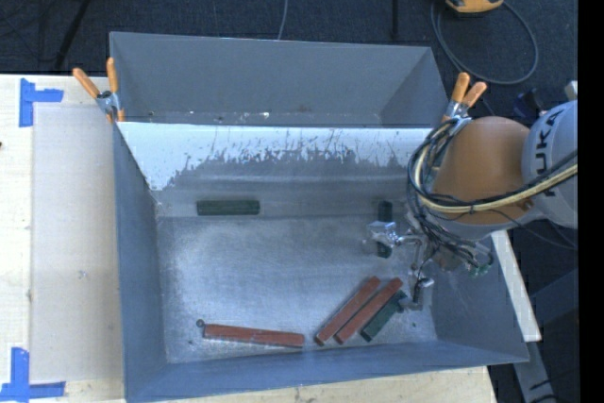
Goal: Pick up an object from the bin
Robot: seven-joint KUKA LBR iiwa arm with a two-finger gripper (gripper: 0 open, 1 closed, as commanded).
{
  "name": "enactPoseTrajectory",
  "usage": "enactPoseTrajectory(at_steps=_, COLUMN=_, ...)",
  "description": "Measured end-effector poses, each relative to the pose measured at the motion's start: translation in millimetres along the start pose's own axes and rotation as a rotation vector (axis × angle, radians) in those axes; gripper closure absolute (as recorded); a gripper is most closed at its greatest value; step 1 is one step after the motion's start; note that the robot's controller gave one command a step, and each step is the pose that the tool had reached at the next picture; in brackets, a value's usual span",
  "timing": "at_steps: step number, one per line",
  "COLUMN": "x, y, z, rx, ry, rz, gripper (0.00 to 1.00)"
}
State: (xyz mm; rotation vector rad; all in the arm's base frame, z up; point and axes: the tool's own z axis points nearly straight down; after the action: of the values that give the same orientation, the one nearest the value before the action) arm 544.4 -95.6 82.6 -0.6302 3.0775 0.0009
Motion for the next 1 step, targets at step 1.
enactPoseTrajectory(at_steps=1, x=3.6, y=24.0, z=9.5, rx=0.005, ry=-0.002, rz=-0.284, gripper=1.00)
